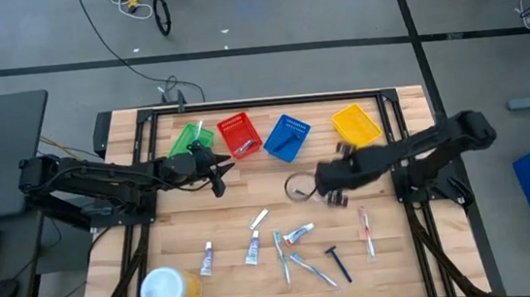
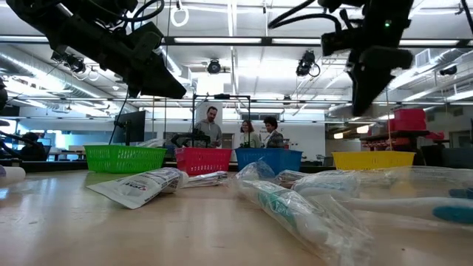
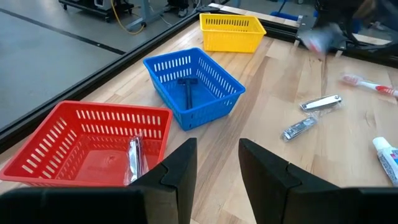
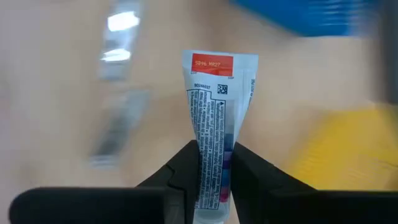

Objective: Pick & Place Travel size toiletries
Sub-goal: Put the toothpaste into the yellow basket

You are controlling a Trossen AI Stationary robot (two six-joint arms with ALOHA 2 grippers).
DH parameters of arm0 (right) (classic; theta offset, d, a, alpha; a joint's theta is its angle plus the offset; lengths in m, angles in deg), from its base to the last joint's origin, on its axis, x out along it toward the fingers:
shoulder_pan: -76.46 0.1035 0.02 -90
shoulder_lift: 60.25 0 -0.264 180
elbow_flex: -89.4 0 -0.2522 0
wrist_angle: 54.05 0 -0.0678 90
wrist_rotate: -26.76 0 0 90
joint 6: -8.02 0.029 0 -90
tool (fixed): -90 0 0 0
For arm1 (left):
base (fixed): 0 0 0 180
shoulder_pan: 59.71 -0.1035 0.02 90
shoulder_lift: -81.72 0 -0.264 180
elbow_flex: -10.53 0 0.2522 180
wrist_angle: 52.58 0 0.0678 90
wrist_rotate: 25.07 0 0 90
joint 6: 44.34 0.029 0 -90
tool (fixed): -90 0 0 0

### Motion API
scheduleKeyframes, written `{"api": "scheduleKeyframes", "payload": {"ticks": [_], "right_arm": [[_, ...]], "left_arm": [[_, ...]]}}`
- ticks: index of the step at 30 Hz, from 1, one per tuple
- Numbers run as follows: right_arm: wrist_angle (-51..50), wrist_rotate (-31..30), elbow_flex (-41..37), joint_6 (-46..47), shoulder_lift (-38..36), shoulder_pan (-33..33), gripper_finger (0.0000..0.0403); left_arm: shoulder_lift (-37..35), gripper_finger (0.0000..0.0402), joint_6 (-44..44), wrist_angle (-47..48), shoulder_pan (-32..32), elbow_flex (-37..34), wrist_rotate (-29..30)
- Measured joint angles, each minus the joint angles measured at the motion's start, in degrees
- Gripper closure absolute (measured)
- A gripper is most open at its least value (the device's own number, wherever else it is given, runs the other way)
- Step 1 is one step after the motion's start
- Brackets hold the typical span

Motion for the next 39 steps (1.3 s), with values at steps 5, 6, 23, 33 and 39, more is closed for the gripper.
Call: {"api": "scheduleKeyframes", "payload": {"ticks": [5,6,23,33,39], "right_arm": [[-3.9,-11.9,-1.2,0.2,-6.2,-6.2,0.0316],[-3.7,-13.1,-2.0,0.0,-7.3,-8.0,0.0316],[23.9,-8.0,-20.6,-9.7,-10.4,-40.2,0.0316],[39.6,-2.3,-28.4,-17.2,-10.4,-47.5,0.0310],[39.9,-1.0,-30.6,-17.3,-10.4,-48.9,0.0282]], "left_arm": [[0.0,0.0276,0.0,-0.1,0.0,0.0,0.0],[0.0,0.0276,0.0,-0.2,0.0,0.0,0.2],[0.0,0.0276,0.0,-0.5,0.0,0.0,0.5],[0.0,0.0276,-1.2,-0.5,0.0,0.0,0.5],[0.0,0.0276,-1.2,-0.5,0.0,0.0,0.5]]}}
